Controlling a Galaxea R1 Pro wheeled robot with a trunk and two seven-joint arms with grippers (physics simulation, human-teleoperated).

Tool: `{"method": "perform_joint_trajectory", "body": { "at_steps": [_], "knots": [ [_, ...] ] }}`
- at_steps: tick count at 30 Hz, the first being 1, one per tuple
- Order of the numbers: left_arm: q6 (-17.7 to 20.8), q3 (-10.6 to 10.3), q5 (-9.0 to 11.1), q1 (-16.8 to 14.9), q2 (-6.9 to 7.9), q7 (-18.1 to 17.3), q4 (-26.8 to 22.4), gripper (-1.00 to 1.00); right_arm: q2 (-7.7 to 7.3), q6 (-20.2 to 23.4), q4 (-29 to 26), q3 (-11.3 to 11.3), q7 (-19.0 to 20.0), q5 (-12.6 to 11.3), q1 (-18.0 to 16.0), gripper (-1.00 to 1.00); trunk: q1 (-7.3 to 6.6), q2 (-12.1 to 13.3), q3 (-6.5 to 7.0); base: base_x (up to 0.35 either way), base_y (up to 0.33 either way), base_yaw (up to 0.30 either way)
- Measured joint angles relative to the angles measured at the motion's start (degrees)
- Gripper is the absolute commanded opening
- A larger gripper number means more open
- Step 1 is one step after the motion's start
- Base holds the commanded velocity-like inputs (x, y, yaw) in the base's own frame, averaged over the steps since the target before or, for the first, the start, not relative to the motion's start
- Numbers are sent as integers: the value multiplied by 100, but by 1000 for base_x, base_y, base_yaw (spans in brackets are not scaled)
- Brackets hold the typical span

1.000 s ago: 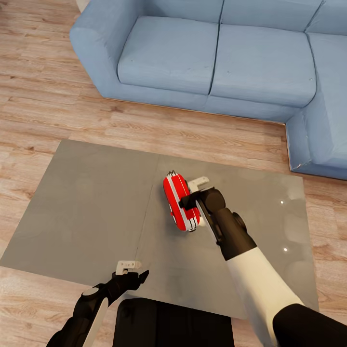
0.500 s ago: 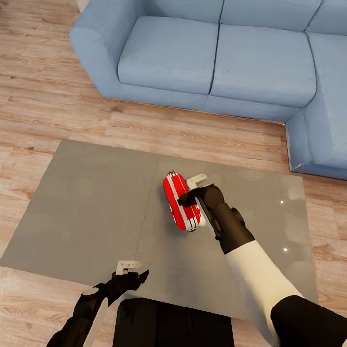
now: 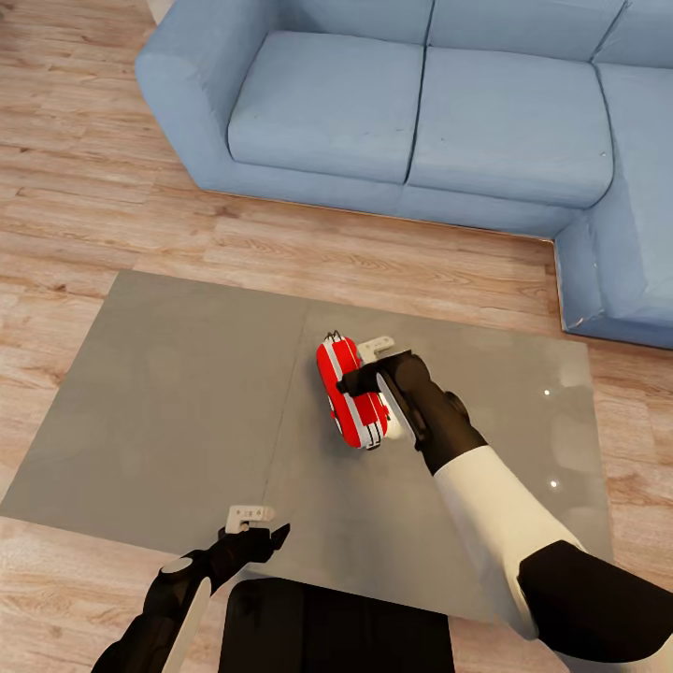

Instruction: Turn on the radio receiver that's on the table in the living room.

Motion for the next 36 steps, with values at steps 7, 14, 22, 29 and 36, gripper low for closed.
{"method": "perform_joint_trajectory", "body": {
  "at_steps": [7,14,22,29,36],
  "knots": [
    [0,0,0,0,-5,0,1,100,0,-31,18,0,2,-18,-3,100,0,0,0,0,0,0],
    [0,0,0,0,-6,0,2,100,0,-42,67,0,2,-21,-3,100,0,0,0,0,0,0],
    [0,0,0,0,-6,0,0,100,0,-338,661,7,2,-13,-7,100,0,0,0,0,0,0],
    [0,0,0,0,-6,0,0,100,0,-383,735,5,2,-12,-11,100,0,0,0,0,0,0],
    [0,0,0,0,-6,0,0,100,0,-383,742,7,2,-9,-12,100,0,0,0,0,0,0]
  ]
}}
